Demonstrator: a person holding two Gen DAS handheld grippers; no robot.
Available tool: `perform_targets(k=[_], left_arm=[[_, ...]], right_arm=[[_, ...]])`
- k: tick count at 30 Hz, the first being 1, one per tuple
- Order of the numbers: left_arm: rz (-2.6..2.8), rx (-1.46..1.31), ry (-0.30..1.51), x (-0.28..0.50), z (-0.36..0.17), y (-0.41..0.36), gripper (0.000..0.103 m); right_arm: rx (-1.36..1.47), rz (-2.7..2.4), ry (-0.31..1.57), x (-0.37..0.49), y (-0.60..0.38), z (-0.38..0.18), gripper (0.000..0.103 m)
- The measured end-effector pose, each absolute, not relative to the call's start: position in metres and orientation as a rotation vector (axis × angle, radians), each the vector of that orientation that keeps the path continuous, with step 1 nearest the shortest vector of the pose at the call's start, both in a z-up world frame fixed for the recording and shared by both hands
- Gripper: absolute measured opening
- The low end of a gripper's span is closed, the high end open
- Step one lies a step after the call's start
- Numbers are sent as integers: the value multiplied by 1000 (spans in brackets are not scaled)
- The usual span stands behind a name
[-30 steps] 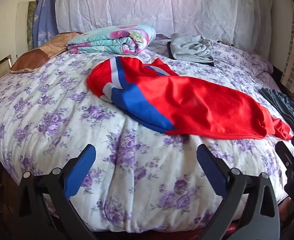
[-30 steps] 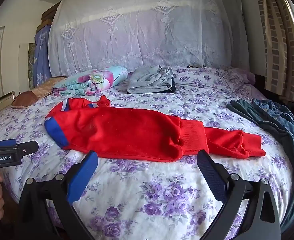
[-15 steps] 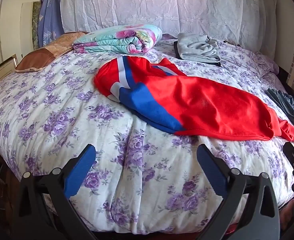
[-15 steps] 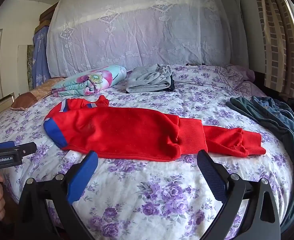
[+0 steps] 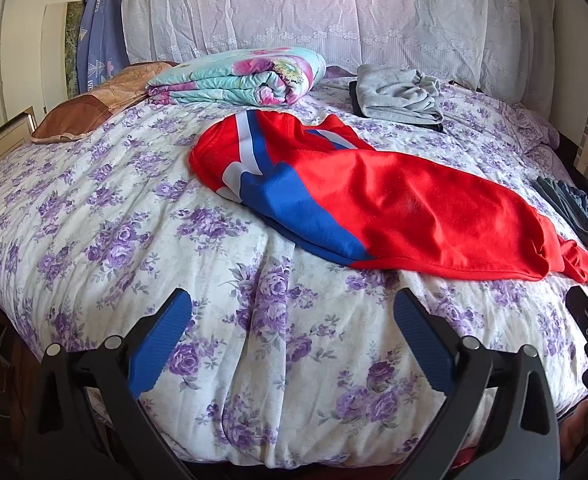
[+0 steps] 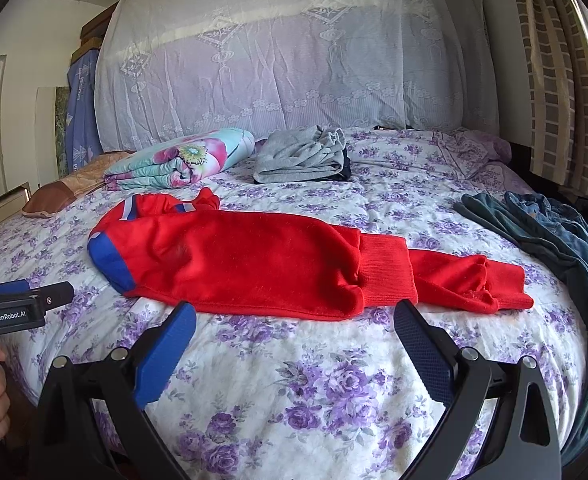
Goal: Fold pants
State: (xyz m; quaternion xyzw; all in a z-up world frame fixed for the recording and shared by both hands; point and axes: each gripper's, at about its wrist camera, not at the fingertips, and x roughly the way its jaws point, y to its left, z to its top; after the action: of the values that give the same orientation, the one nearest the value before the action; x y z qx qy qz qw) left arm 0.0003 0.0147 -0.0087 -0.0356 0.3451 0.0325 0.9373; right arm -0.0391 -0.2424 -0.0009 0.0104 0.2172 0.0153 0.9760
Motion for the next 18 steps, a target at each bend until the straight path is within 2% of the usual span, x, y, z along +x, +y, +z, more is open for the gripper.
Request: perform_targets(k=[18], left_arm=[[66,-74,707,1,-8,16,98]], right_arm=[[20,30,441,-38,-242,-2,100]])
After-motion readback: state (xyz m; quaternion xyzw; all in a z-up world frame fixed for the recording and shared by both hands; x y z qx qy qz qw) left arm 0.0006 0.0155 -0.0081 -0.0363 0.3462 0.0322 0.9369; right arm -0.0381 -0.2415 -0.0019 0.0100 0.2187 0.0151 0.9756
